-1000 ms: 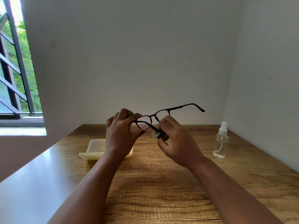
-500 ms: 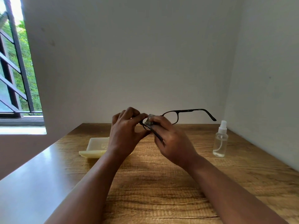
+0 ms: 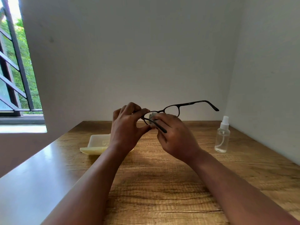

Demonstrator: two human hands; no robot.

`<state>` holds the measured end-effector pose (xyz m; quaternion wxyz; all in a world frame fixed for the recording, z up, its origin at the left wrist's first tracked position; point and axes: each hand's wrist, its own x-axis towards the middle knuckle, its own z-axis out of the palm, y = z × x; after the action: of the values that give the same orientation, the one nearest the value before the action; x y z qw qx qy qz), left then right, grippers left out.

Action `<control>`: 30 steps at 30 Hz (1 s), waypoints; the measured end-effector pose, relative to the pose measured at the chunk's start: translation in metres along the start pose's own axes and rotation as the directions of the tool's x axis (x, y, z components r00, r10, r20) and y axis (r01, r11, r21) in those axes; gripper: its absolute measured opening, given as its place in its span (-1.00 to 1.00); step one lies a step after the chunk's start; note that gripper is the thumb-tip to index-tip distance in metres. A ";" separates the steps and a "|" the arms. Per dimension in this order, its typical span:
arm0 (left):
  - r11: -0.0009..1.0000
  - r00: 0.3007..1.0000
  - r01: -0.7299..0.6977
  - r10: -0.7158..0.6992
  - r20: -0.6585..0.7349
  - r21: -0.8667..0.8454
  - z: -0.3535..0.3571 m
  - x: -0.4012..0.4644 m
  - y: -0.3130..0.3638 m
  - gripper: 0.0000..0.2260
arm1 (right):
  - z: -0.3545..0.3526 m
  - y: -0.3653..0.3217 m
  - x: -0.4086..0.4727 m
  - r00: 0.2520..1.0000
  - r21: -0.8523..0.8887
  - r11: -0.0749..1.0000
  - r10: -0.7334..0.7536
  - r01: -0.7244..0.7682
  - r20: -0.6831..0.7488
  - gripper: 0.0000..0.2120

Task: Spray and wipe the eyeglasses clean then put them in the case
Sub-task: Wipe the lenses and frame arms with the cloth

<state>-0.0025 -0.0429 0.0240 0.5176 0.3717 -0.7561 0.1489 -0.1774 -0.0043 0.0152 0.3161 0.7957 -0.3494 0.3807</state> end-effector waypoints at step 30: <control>1.000 1.000 -0.001 0.001 -0.001 0.009 0.001 0.000 0.003 -0.54 | 0.002 0.005 0.002 0.994 -0.207 0.974 0.080 -0.093 -0.069 -0.75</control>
<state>-0.0057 -0.0414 0.0240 0.5160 0.3738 -0.7554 0.1528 -0.1798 -0.0091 0.0166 0.3915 0.7302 -0.4124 0.3788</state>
